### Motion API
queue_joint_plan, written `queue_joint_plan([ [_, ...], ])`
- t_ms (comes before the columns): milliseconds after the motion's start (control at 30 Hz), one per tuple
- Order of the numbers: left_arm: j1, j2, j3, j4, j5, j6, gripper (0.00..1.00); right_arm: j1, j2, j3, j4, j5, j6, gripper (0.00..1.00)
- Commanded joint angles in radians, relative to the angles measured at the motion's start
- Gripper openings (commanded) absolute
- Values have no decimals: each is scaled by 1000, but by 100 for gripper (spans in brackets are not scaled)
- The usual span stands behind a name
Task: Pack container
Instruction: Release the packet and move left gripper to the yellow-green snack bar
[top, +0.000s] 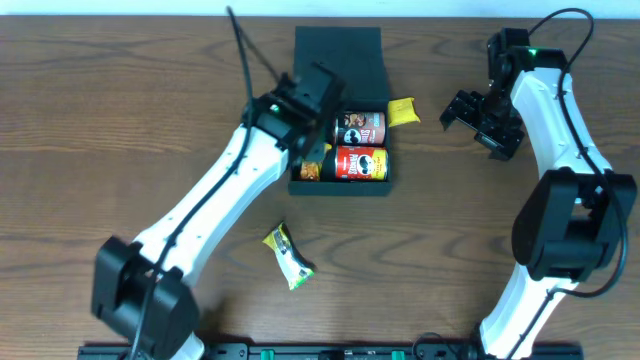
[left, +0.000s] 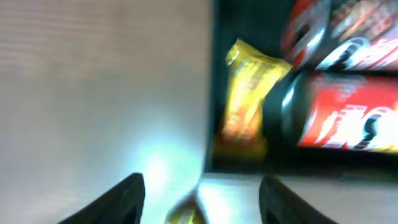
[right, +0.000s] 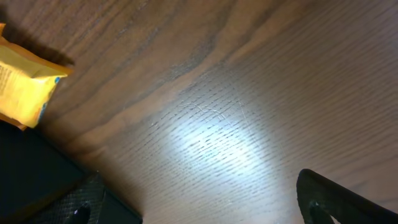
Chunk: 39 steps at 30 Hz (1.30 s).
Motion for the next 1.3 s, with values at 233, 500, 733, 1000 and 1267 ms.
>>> queue_joint_plan([
  [233, -39, -89, -5, -275, 106, -567, 95, 3, 2, 13, -11, 23, -20, 99],
  [500, -157, -90, -189, -168, 200, -855, 96, 3, 2, 13, -43, 34, -21, 99],
  [733, -158, -168, -298, -192, 348, -838, 96, 3, 2, 13, -63, 60, -25, 99],
  [1000, -237, -400, -446, -97, 373, -756, 95, 3, 2, 13, -50, 60, -25, 99],
  [1267, -621, -592, -446, -153, -32, -993, 95, 3, 2, 13, -53, 56, -29, 99],
])
